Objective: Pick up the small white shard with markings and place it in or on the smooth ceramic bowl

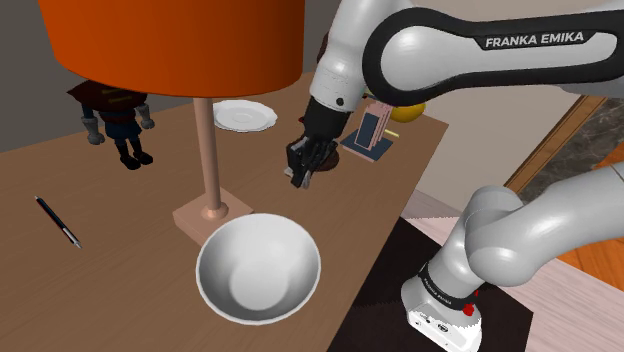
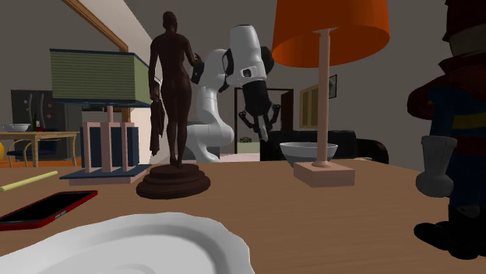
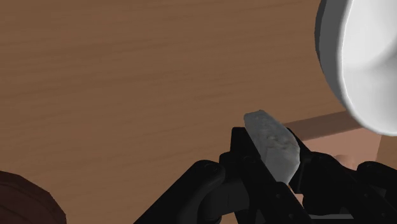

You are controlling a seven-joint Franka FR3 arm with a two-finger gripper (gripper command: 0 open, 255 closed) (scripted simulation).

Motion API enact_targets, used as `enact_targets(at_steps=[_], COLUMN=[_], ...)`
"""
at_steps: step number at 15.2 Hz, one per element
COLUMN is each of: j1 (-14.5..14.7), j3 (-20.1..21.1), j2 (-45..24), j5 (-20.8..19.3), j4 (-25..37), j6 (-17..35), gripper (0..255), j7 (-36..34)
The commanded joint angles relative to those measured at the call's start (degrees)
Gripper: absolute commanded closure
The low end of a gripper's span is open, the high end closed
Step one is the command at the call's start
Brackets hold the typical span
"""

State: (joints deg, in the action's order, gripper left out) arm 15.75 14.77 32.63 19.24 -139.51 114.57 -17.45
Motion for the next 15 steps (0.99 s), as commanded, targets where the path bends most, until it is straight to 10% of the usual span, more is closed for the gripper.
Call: enact_targets(at_steps=[1, 9, 15], j1=[-0.09, -0.43, 2.38], j3=[-0.24, -1.01, 6.06], j2=[0.33, 0.52, 0.44], j5=[-0.27, -1.23, 1.43], j4=[1.31, 7.16, 7.90], j6=[-1.66, -7.62, -6.02], gripper=[255, 255, 255], j7=[-0.27, -1.37, -9.69])
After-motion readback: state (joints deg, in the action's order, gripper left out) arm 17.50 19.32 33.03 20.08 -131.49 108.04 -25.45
